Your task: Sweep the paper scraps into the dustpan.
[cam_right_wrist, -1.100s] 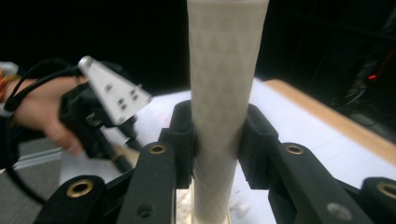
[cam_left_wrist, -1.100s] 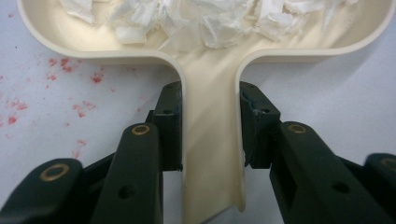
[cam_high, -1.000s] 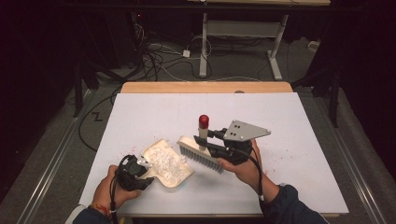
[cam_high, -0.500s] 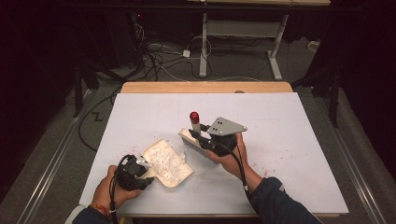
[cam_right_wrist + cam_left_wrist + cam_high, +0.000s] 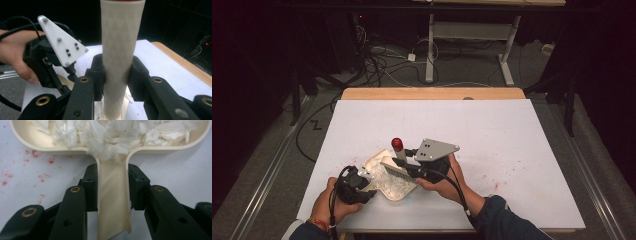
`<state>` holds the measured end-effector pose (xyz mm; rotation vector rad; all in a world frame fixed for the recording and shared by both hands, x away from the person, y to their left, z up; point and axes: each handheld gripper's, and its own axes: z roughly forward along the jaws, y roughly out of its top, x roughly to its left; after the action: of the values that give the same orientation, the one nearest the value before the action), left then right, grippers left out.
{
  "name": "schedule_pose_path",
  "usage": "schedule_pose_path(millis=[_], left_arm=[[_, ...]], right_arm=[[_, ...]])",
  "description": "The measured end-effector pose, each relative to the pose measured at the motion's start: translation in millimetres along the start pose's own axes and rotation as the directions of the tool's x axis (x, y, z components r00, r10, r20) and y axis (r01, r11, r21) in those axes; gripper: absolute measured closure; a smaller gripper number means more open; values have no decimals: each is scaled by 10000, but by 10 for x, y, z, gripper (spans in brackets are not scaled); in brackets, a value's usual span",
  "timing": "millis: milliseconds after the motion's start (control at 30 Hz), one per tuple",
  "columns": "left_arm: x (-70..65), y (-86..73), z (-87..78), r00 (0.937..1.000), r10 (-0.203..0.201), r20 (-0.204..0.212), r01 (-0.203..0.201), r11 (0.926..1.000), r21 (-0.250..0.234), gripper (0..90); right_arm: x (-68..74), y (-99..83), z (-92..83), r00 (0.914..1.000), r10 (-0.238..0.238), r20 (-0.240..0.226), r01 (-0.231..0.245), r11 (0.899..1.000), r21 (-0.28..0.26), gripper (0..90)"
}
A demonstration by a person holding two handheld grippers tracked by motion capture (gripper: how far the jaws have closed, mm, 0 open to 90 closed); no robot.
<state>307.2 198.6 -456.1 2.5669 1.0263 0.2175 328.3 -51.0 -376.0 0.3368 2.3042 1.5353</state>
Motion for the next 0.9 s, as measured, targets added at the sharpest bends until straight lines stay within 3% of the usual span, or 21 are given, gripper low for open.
schedule_pose_path(millis=[133, 333, 367, 467, 667, 733, 900], left_arm=[[-3, 1, 1, 10000, -40, 0, 40, 10000, -12, 635], [2, 1, 1, 10000, -46, 32, 46, 10000, -13, 635], [3, 0, 1, 10000, -36, 46, 36, 10000, -13, 635], [9, -3, 2, 10000, -44, 90, 44, 10000, -23, 635], [25, -7, 1, 9999, -64, 147, 65, 10000, -56, 635], [35, -9, 1, 9999, -58, 152, 59, 10000, -78, 635], [43, -14, -1, 9997, -111, 205, 112, 9999, -64, 635]], right_arm=[[-84, 60, -63, 9997, 166, 188, -161, 9995, -259, 704], [-248, 93, -99, 9954, 181, 943, -138, 9988, -467, 704], [-307, 83, -67, 9911, 13, 1331, 43, 9991, -421, 704], [-397, 42, 30, 9835, -171, 1799, 232, 9992, -321, 704], [-551, -31, 298, 9746, -166, 2233, 220, 9995, -218, 705], [-574, -43, 397, 9693, -375, 2430, 417, 9991, -121, 705], [-596, -87, 595, 9830, -107, 1831, 136, 9998, -147, 705]])
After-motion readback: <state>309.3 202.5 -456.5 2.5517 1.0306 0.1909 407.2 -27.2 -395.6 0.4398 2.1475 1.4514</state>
